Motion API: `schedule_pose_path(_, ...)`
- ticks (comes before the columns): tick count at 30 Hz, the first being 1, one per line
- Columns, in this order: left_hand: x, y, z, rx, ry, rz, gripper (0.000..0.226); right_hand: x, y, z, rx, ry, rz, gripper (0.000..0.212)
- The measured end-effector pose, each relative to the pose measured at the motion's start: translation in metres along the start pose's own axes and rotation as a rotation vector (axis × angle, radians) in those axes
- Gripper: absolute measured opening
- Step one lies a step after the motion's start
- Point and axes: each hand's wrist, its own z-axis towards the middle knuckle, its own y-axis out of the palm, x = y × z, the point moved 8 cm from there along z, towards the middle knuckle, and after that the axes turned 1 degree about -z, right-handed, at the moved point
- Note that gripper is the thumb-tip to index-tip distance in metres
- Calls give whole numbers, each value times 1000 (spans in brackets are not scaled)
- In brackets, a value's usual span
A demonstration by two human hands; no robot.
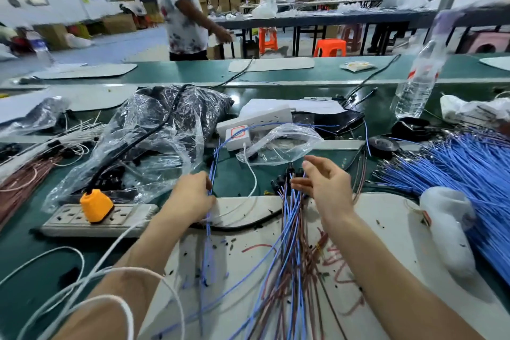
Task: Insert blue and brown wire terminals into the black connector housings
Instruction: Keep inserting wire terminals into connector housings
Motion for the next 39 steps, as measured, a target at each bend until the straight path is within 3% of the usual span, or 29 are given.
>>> schedule_pose_path(5, -1, -8, 0, 25, -53, -203, 30, 1, 12, -16, -93, -93, -213, 14)
schedule_pose_path(10, 13, -43, -15, 238, 5, -364, 14, 3, 31, -29, -283, -50, -138, 9)
schedule_pose_path(11, 23, -46, -20, 240, 57, -404, 13, 3, 39, -33, -347, -34, -113, 6)
schedule_pose_path(14, 61, -40, -40, 136, 258, -430, 16, 5, 56, -44, -501, 41, -40, 32)
schedule_pose_path(17, 78, -19, -55, 41, 342, -360, 20, 7, 62, -50, -547, 31, -103, 21)
schedule_pose_path(20, 77, -8, -60, 22, 369, -355, 21, 10, 59, -50, -526, 17, -128, 17)
schedule_pose_path(24, 59, -11, -53, 34, 326, -296, 15, 11, 54, -47, -444, 105, 71, 20)
schedule_pose_path(27, 45, 5, -51, -129, 306, -161, 16, 10, 43, -37, -267, 140, 263, 23)
schedule_pose_path(32, 26, 0, -48, -170, 249, -236, 22, -11, -9, -9, 40, 89, 488, 21)
schedule_pose_path(34, 20, -17, -40, -81, 217, -319, 27, -12, -23, -3, 95, 81, 477, 16)
schedule_pose_path(36, -2, -48, -22, 179, 116, -379, 32, -4, -27, 1, 98, 108, 417, 20)
schedule_pose_path(38, -30, -68, 2, 331, -51, -269, 24, 7, -24, 0, 73, 156, 380, 29)
schedule_pose_path(39, -43, -67, 17, 305, -123, -169, 20, 11, -22, -1, 54, 177, 391, 32)
